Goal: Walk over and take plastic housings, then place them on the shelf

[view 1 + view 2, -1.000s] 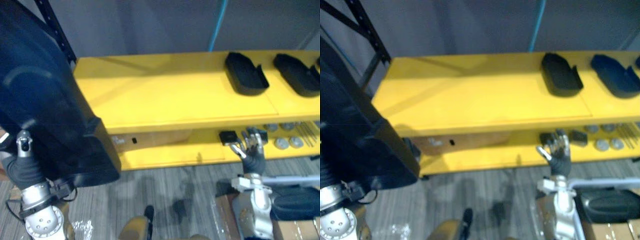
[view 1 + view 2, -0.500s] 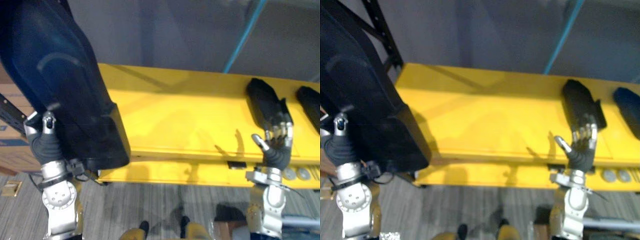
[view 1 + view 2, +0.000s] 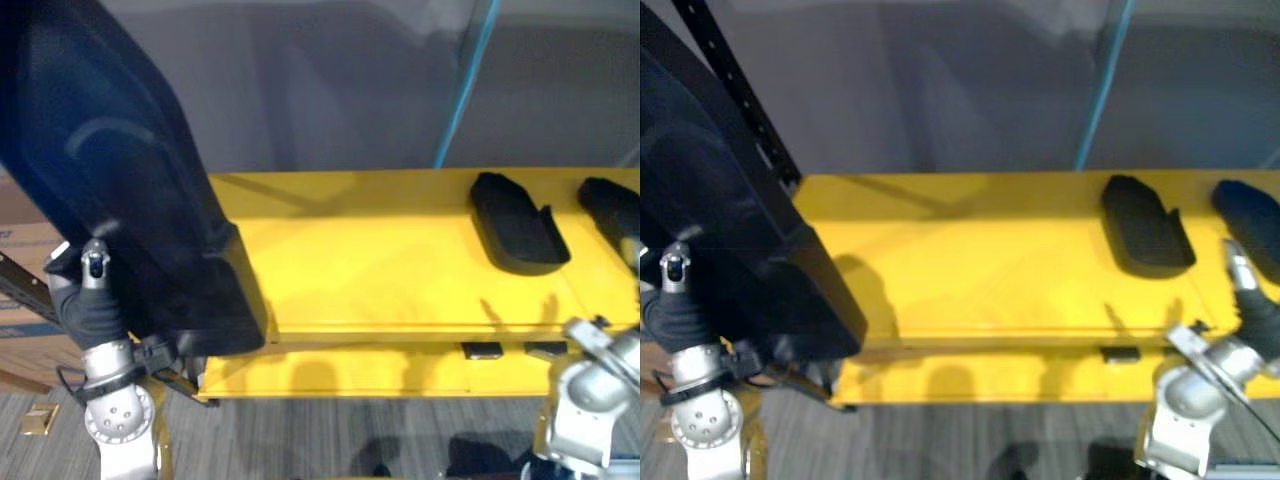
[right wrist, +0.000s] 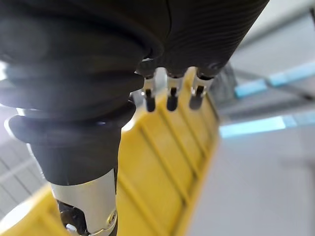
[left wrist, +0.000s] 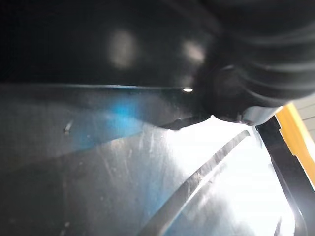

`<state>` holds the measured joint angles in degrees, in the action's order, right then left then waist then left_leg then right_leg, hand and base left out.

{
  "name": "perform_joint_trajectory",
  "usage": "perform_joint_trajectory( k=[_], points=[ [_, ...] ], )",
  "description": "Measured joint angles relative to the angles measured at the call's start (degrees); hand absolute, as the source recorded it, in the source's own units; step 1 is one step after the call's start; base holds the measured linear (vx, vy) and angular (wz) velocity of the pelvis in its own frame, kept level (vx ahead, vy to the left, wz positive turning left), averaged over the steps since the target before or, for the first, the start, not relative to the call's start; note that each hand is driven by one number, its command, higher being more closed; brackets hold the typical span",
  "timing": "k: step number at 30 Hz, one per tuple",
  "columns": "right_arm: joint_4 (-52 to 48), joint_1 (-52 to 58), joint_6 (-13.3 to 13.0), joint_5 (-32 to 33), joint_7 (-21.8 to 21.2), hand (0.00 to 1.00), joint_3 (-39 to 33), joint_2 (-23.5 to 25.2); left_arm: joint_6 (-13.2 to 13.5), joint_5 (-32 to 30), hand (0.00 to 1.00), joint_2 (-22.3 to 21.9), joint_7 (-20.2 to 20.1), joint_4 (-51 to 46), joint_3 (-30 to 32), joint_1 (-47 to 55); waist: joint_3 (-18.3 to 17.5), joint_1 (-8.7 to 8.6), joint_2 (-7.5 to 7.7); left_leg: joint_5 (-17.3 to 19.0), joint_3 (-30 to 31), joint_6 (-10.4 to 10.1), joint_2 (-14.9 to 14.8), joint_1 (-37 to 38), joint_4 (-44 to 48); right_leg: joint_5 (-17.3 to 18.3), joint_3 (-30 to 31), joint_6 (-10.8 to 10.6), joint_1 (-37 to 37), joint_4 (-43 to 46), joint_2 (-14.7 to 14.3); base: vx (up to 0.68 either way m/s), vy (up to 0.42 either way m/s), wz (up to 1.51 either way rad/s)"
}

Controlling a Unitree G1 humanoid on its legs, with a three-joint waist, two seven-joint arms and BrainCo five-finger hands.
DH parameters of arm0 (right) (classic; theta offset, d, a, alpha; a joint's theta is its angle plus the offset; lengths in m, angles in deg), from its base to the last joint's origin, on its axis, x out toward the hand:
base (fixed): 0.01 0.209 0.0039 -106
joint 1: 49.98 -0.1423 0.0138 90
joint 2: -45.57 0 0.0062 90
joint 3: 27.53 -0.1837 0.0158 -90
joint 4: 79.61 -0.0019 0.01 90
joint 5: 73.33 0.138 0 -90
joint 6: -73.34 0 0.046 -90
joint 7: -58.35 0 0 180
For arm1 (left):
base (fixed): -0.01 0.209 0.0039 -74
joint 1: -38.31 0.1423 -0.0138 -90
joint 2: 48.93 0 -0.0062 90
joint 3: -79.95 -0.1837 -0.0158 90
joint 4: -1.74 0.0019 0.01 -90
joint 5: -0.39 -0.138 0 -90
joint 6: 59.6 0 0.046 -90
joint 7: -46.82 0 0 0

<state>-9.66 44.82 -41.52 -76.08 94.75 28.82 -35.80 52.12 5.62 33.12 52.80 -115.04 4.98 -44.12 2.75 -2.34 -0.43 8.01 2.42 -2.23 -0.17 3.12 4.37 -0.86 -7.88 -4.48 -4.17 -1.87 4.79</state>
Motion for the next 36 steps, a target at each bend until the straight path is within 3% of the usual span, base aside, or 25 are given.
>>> perform_joint_trajectory(
  k=[7, 9, 10, 13, 17, 23, 31, 36],
  points=[
    [-0.1, 8.2, 4.3, 9.0, -4.9, 0.0, 5.4, 7.1, -11.9, 4.2, 1.0, 0.6, -5.1, 0.5, -7.8, -1.1, -1.2, -2.74, -2.0, -0.4, -13.3, -0.4, -2.1, 1.2, -0.9, 0.0, 0.7, -0.2, 0.0, 0.6, 1.0, -0.02, 0.029, -0.07],
    [-0.1, 11.8, 5.5, 12.5, -10.9, 0.0, 12.1, 10.9, -17.2, 6.1, 1.0, 0.5, -4.7, 4.0, -10.9, -3.0, -1.2, -3.45, -2.69, -0.5, -15.5, -0.5, -2.2, 2.7, -1.6, 0.0, 2.6, -0.3, 0.0, 0.8, 0.8, -0.01, 0.022, -0.41],
    [-0.1, 12.3, 5.6, 12.8, -11.6, 0.0, 12.8, 11.3, -17.7, 6.2, 1.0, 0.5, -4.6, 4.7, -11.4, -3.5, -1.1, -3.48, -2.71, -0.6, -15.7, -0.6, -2.3, 2.9, -1.9, 0.0, 2.8, -0.3, 0.0, 0.8, 0.8, -0.02, 0.0, -0.31],
    [1.7, 15.0, 6.5, 13.2, -17.8, 0.0, 19.8, 12.0, -23.9, 8.4, 1.0, 0.5, -2.5, 13.1, -14.8, -9.5, -0.9, -4.94, -2.67, -0.6, -17.4, -0.7, -2.7, 3.8, -2.3, 0.1, 4.0, -0.3, 0.3, 1.2, 0.3, -0.01, -0.01, -0.19],
    [6.2, 15.5, 7.4, 14.7, -23.0, 0.0, 23.5, 11.9, -27.1, 8.5, 1.0, 1.0, 2.7, 26.4, -15.3, -18.9, -0.8, -6.73, -2.64, -1.0, -18.8, -1.2, -3.0, 3.8, -2.5, 0.1, 5.3, -0.2, 1.8, 1.7, -0.1, 0.01, -0.018, -0.18],
    [9.4, 18.1, 10.1, 15.6, -30.3, 0.0, 32.2, 10.1, -28.8, 10.5, 1.0, 5.3, 7.4, 39.2, -14.3, -32.0, 0.2, -9.33, -3.54, -1.2, -21.0, -1.6, -3.4, 4.2, -3.7, 0.1, 7.3, -0.1, 3.1, 2.2, -0.9, 0.03, -0.011, -0.16],
    [9.7, 22.5, 12.4, 15.5, -32.7, 0.0, 40.2, 8.8, -32.5, 10.7, 1.0, 9.9, 11.5, 49.7, -13.0, -43.7, 1.8, -11.26, -4.06, -1.3, -22.1, -1.5, -3.4, 4.9, -4.2, 0.2, 8.2, -0.1, 3.2, 2.1, -1.3, 0.01, 0.0, -0.06],
    [9.7, 23.5, 12.7, 15.6, -31.6, 0.0, 41.7, 5.8, -38.8, 10.7, 1.0, 12.6, 11.2, 57.2, -12.8, -45.7, 3.2, -11.61, -4.56, -1.4, -23.6, -1.6, -3.7, 4.6, -4.8, 0.0, 9.7, 0.2, 4.4, 2.0, -1.8, -0.01, -0.012, -0.16]
  ],
)
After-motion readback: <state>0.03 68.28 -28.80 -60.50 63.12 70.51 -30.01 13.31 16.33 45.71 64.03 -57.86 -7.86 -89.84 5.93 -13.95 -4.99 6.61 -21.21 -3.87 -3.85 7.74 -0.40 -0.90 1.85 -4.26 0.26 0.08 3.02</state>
